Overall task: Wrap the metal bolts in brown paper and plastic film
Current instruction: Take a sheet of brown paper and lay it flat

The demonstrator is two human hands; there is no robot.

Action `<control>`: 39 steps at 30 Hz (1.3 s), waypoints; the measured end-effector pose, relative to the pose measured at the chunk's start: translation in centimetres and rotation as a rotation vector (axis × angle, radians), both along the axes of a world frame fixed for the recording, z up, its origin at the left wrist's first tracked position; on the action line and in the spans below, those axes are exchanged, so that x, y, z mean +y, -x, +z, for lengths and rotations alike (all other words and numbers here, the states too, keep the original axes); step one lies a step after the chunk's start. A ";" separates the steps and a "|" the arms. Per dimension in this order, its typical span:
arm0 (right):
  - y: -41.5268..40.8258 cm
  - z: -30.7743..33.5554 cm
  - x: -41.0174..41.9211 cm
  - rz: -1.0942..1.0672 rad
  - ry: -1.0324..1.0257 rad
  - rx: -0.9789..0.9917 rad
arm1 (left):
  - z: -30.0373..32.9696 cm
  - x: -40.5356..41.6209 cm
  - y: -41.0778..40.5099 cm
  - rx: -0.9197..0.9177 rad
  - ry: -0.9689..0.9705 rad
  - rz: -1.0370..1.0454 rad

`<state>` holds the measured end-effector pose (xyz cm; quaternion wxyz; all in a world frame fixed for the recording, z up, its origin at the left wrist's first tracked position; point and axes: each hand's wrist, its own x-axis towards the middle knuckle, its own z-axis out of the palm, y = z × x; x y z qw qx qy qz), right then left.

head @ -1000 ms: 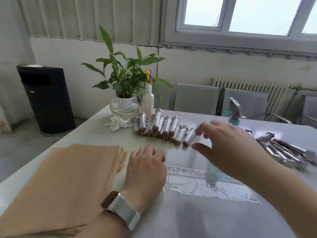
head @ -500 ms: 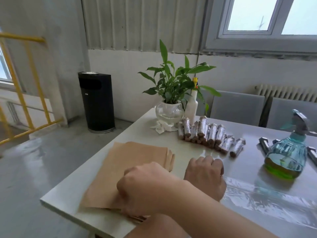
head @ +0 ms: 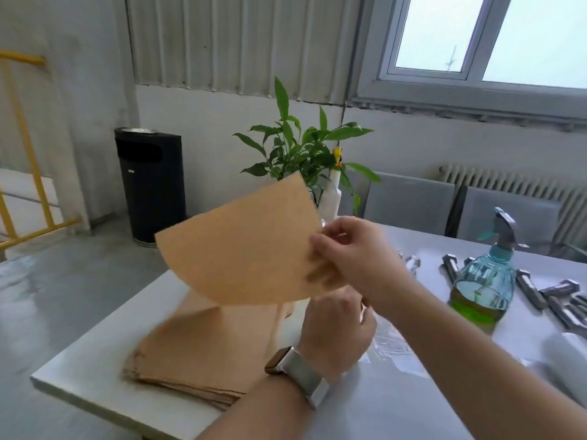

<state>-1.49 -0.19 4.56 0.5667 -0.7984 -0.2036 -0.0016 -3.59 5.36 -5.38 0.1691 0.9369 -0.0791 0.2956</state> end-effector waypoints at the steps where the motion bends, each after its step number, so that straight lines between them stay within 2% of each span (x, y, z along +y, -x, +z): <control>1: -0.9 0.4 -2.7 -0.093 -0.052 0.013 | -0.3 0.1 -0.1 0.094 0.119 -0.015; 4: -2.4 -0.3 -11.1 -0.295 -0.128 0.095 | -0.5 0.6 -1.4 0.406 0.516 -0.016; 5: -2.4 -1.1 -13.6 -0.350 -0.123 0.124 | -0.5 0.9 -1.6 0.442 0.671 -0.019; 6: -2.2 -1.9 -15.8 -0.410 -0.097 0.144 | -0.3 0.9 -1.7 0.449 0.861 -0.046; 8: -1.1 -3.9 -19.3 -0.511 -0.015 0.168 | 0.1 0.8 -2.3 0.335 1.191 -0.131; 9: -0.4 -4.9 -20.6 -0.537 0.024 0.178 | 0.2 0.7 -2.8 0.294 1.280 -0.161; 11: 0.7 -6.5 -22.1 -0.545 0.063 0.208 | -0.1 0.4 -3.5 0.334 1.385 -0.193; 13: 1.0 -7.7 -22.9 -0.541 0.070 0.236 | -0.8 0.2 -3.4 0.395 1.274 -0.218; 15: 0.9 -8.7 -23.2 -0.549 0.073 0.233 | -1.6 0.2 -3.2 0.358 0.922 -0.173; 16: 0.7 -9.0 -23.3 -0.556 0.098 0.219 | -1.9 0.1 -3.1 0.315 0.805 -0.154; 24: 0.2 -9.9 -24.1 -0.561 0.318 0.099 | -1.6 -0.4 -2.4 0.120 0.343 -0.263; 28: 0.2 -9.9 -24.0 -0.574 0.377 0.082 | -1.3 -0.8 -2.0 0.240 0.173 -0.395; 32: 0.5 -9.5 -23.9 -0.554 0.440 0.074 | -2.0 -0.5 -2.3 0.302 0.064 -0.408; 36: 1.2 -8.6 -23.6 -0.479 0.754 0.010 | -2.6 -0.1 -2.7 0.344 0.054 -0.415; 39: 1.2 -6.7 -23.9 -0.416 0.985 0.045 | -2.5 -0.2 -2.7 0.372 0.060 -0.446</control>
